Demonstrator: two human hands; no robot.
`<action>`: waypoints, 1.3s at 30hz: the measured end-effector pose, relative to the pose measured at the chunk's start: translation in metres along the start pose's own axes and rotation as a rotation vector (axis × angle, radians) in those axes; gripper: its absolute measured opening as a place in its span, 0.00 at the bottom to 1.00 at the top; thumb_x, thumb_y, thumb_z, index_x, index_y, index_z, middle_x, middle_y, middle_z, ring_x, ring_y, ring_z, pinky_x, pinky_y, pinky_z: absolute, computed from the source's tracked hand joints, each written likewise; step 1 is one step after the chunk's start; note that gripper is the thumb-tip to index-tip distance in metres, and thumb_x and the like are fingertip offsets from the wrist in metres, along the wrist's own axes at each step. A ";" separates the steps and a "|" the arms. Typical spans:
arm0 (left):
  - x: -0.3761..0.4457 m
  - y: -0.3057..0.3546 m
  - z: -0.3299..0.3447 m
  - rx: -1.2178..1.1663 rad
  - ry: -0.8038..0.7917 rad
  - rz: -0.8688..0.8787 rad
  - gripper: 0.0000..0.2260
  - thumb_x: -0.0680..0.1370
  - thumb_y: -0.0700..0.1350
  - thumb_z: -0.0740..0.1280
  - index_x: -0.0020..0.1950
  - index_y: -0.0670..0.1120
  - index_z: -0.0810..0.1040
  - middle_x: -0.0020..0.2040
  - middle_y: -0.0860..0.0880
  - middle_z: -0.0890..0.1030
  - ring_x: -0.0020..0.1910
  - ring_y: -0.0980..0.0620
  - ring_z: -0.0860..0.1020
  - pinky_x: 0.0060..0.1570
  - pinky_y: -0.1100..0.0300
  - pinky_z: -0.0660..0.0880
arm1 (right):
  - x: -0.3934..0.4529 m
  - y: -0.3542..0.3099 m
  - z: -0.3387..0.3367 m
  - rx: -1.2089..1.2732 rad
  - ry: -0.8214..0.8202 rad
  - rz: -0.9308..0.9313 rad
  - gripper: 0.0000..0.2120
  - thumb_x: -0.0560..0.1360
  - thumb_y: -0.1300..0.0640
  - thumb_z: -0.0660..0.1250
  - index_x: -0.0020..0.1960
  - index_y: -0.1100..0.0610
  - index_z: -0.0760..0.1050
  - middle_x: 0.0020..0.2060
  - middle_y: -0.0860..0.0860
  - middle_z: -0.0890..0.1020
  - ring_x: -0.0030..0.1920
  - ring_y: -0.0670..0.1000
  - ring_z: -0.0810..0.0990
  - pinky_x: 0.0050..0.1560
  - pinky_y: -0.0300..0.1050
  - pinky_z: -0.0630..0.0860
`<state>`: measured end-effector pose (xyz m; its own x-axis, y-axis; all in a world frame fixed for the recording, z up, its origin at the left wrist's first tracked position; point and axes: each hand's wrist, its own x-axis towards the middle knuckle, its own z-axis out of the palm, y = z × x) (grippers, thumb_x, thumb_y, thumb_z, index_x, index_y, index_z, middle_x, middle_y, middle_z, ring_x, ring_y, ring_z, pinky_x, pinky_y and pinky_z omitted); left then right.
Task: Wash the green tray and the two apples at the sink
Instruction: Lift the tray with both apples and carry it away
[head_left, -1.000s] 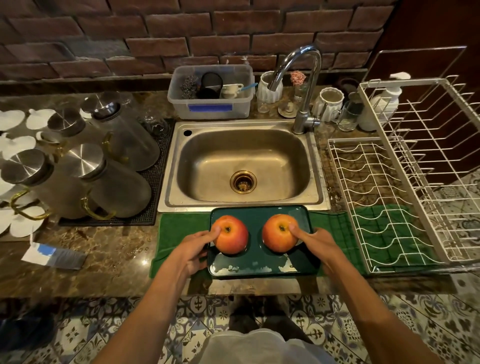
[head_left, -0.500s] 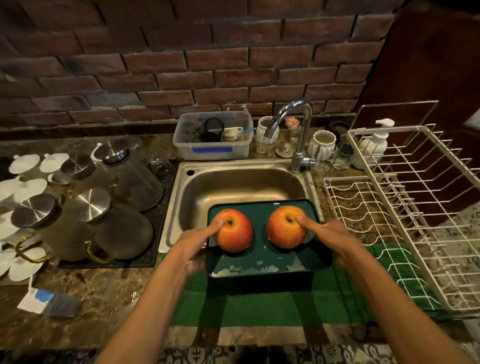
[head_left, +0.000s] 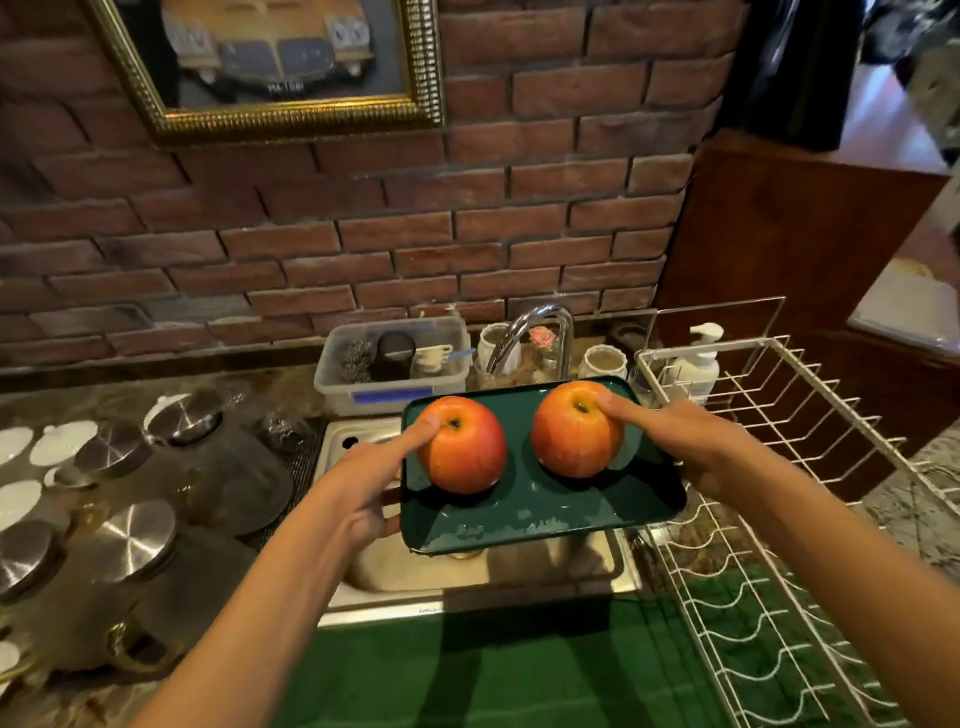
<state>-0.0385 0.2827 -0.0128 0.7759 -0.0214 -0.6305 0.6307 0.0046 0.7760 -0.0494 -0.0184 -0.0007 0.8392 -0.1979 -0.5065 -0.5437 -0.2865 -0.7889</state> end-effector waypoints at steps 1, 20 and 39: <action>-0.001 0.007 0.006 0.005 0.006 0.001 0.33 0.59 0.62 0.77 0.59 0.47 0.79 0.56 0.43 0.81 0.51 0.45 0.76 0.37 0.53 0.70 | -0.001 -0.006 -0.007 0.000 0.000 -0.010 0.57 0.56 0.29 0.73 0.73 0.62 0.64 0.70 0.61 0.71 0.67 0.62 0.72 0.68 0.63 0.70; -0.023 0.060 0.202 -0.028 -0.040 0.030 0.44 0.54 0.61 0.78 0.66 0.43 0.76 0.60 0.41 0.78 0.55 0.42 0.76 0.38 0.51 0.74 | 0.003 -0.029 -0.214 -0.073 0.007 -0.052 0.59 0.54 0.30 0.73 0.76 0.60 0.60 0.72 0.63 0.67 0.69 0.67 0.70 0.67 0.67 0.70; 0.009 0.040 0.273 0.028 -0.074 -0.083 0.43 0.56 0.62 0.78 0.66 0.44 0.74 0.60 0.40 0.77 0.56 0.41 0.74 0.43 0.47 0.73 | 0.036 0.015 -0.266 -0.090 0.028 0.031 0.61 0.53 0.30 0.72 0.76 0.61 0.59 0.72 0.64 0.67 0.68 0.67 0.69 0.62 0.62 0.71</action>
<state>-0.0106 0.0098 0.0170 0.7171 -0.0947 -0.6905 0.6914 -0.0284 0.7219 -0.0307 -0.2787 0.0618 0.8220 -0.2334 -0.5195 -0.5693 -0.3629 -0.7377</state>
